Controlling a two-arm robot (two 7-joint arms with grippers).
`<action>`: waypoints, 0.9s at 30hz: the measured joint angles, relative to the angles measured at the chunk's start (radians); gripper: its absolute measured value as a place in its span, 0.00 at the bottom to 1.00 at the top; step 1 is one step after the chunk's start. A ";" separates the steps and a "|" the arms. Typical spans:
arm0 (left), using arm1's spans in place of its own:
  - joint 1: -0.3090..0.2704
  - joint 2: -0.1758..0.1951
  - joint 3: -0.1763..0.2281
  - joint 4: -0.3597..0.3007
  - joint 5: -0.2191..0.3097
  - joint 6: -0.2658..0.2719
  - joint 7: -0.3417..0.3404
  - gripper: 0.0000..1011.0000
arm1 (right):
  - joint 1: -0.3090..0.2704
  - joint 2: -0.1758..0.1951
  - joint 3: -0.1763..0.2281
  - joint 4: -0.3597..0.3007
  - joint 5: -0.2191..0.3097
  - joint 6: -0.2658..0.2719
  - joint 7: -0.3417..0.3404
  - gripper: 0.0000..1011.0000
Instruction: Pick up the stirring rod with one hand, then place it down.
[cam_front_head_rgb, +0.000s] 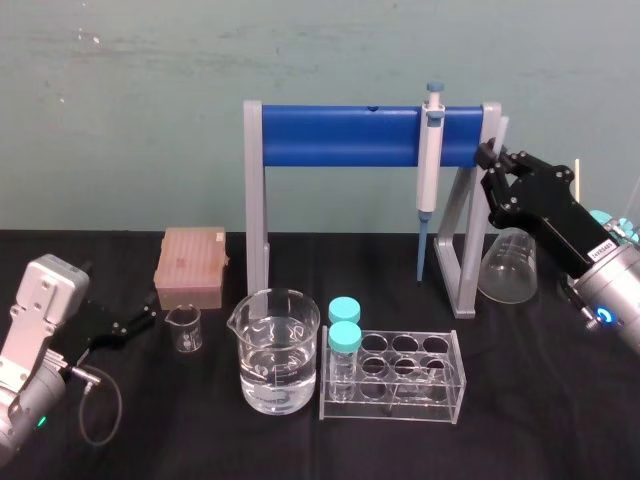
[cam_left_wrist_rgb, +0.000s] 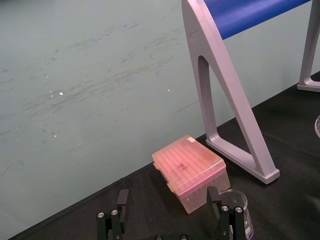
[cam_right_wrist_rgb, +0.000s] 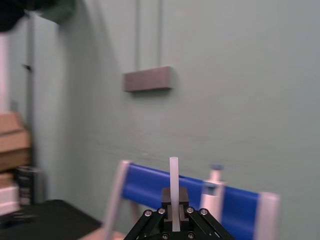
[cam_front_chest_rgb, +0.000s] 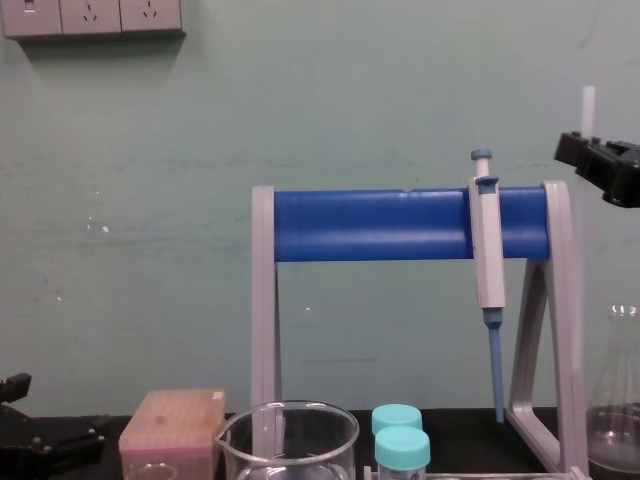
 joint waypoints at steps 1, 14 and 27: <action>0.000 0.000 0.000 0.000 0.000 0.000 0.000 0.99 | 0.000 0.003 -0.001 0.000 0.017 0.004 0.020 0.07; 0.000 0.000 0.000 0.000 0.000 0.000 0.000 0.99 | 0.004 0.060 -0.066 0.034 0.265 0.056 0.352 0.07; 0.000 0.000 0.000 0.000 0.000 0.000 0.000 0.99 | 0.012 0.093 -0.141 0.103 0.190 -0.027 0.377 0.07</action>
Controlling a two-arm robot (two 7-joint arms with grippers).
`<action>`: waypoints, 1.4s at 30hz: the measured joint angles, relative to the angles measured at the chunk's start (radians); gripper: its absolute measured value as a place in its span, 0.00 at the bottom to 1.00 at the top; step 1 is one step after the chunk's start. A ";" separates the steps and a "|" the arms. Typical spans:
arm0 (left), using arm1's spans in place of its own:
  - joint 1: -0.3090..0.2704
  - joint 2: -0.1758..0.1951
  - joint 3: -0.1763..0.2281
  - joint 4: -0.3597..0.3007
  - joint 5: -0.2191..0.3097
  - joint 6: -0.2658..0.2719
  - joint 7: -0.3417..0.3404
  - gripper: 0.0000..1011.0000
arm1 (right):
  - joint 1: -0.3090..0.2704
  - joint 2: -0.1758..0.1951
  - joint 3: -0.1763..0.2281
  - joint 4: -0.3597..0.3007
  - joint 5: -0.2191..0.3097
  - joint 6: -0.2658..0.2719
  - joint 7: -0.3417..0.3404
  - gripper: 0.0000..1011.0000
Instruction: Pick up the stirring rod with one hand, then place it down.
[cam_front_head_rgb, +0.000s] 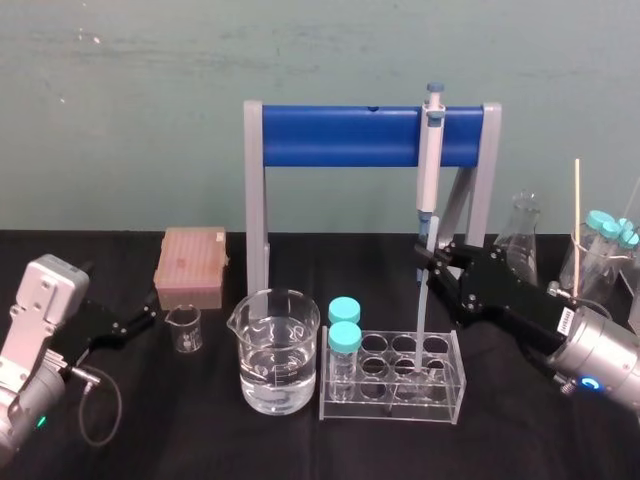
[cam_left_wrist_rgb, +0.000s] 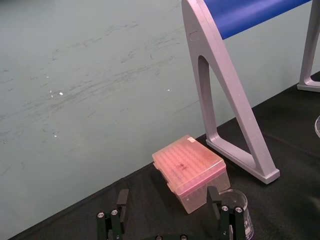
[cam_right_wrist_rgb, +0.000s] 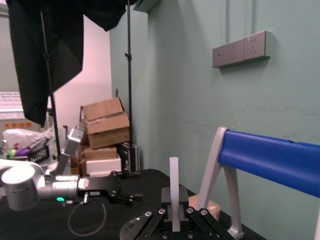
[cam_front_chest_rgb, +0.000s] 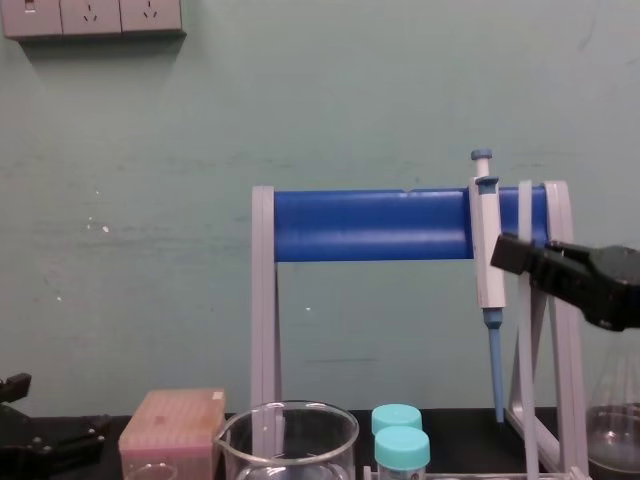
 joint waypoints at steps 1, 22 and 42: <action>0.000 0.000 0.000 0.000 0.000 0.000 0.000 0.99 | 0.003 0.000 -0.003 0.005 -0.004 -0.005 -0.002 0.07; 0.000 0.000 0.000 0.000 0.000 0.000 0.000 0.99 | 0.080 -0.018 -0.084 0.124 -0.011 -0.032 -0.022 0.07; 0.000 0.000 0.000 0.000 0.000 0.000 0.000 0.99 | 0.088 -0.032 -0.120 0.194 -0.028 -0.026 -0.051 0.07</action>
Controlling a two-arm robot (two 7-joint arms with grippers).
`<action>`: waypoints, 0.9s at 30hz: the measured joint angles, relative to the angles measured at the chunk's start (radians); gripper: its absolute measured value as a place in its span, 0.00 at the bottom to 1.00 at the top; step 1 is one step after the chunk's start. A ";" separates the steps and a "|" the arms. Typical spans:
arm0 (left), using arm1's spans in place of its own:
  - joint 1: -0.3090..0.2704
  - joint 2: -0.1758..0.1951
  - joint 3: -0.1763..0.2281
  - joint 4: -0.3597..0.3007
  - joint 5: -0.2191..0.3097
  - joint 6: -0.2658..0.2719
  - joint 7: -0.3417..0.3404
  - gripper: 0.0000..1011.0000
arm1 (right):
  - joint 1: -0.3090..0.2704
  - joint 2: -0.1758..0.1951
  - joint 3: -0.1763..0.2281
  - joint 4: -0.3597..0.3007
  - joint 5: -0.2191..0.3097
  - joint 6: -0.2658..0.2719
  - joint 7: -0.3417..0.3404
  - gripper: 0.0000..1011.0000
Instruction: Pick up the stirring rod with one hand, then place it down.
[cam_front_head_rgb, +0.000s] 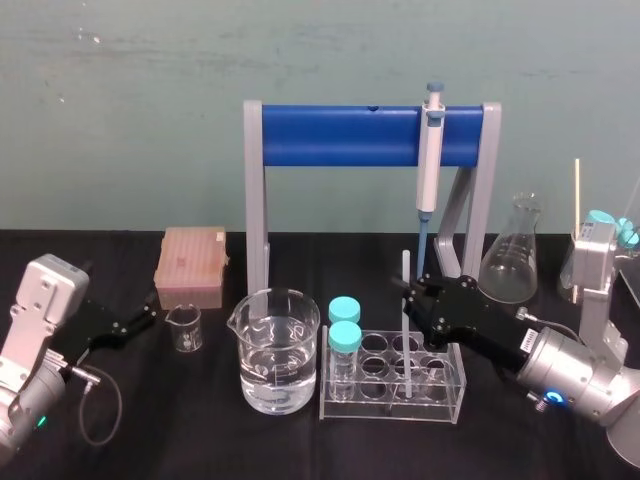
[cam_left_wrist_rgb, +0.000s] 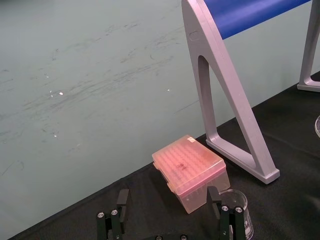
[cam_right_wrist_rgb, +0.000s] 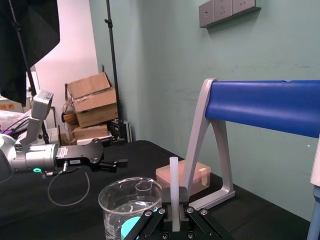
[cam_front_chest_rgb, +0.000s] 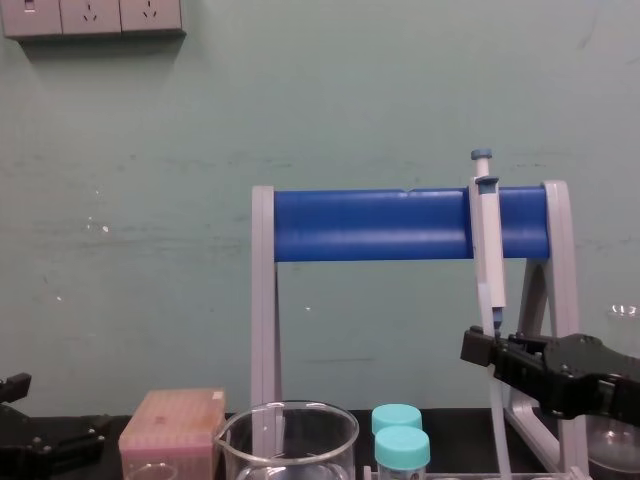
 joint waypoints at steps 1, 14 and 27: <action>0.000 0.000 0.000 0.000 0.000 0.000 0.000 0.99 | 0.000 0.000 0.000 0.000 0.000 0.000 0.000 0.07; 0.000 0.000 0.000 0.000 0.000 0.000 0.000 0.99 | 0.008 -0.021 -0.010 0.030 -0.015 -0.010 -0.004 0.07; 0.000 0.000 0.000 0.000 0.000 0.000 0.000 0.99 | 0.009 -0.028 -0.013 0.041 -0.035 -0.002 -0.026 0.07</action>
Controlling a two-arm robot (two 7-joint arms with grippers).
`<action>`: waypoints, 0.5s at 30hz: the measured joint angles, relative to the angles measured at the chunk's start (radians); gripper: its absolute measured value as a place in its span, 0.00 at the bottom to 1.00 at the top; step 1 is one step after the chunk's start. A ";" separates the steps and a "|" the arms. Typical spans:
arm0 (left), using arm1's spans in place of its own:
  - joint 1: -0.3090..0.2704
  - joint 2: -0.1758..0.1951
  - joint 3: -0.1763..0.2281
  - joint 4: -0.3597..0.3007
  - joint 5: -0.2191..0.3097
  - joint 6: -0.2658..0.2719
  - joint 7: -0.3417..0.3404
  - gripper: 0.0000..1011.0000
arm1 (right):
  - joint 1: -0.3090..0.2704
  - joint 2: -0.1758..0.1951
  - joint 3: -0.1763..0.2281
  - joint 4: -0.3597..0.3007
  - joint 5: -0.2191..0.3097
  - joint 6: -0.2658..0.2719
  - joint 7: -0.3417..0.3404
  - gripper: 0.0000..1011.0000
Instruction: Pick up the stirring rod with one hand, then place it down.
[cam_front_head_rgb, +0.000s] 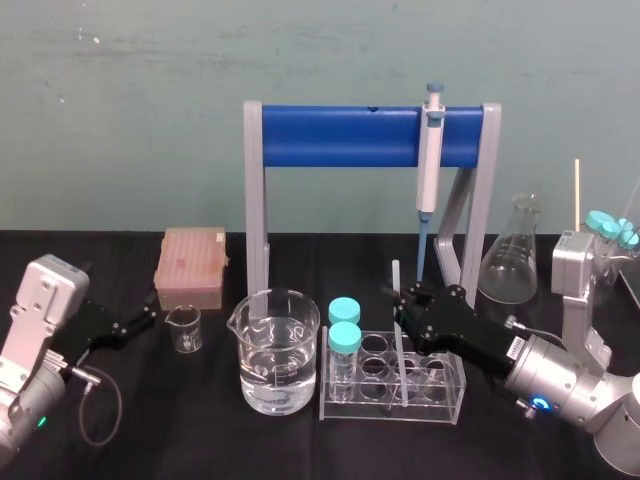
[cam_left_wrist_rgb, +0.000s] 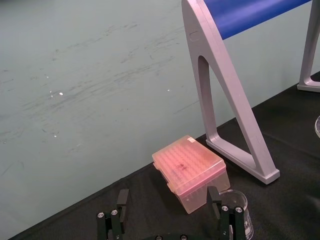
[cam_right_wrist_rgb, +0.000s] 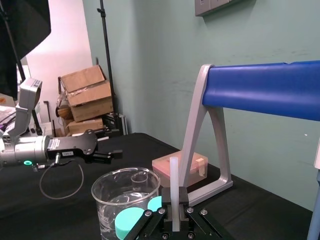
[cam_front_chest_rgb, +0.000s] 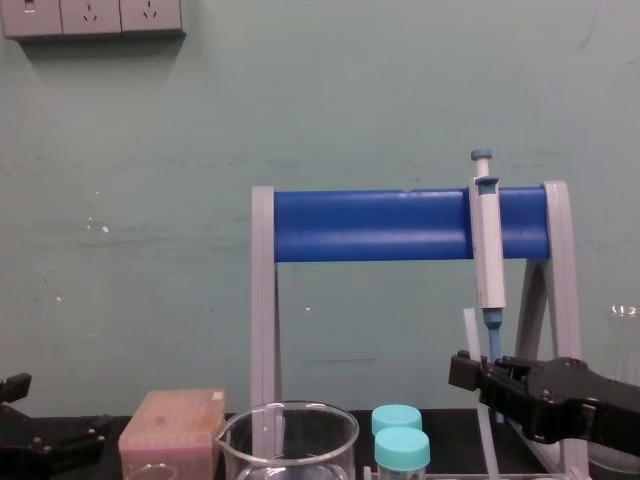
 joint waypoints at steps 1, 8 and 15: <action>0.000 0.000 0.000 0.000 0.000 0.000 0.000 0.99 | 0.000 0.000 0.000 0.000 -0.002 0.000 -0.001 0.07; 0.000 0.000 0.000 0.000 0.000 0.000 0.000 0.99 | -0.001 0.000 -0.001 0.000 -0.003 0.001 -0.001 0.07; 0.000 0.000 0.000 0.000 0.000 0.000 0.000 0.99 | -0.001 0.000 -0.001 0.000 -0.001 0.003 -0.001 0.13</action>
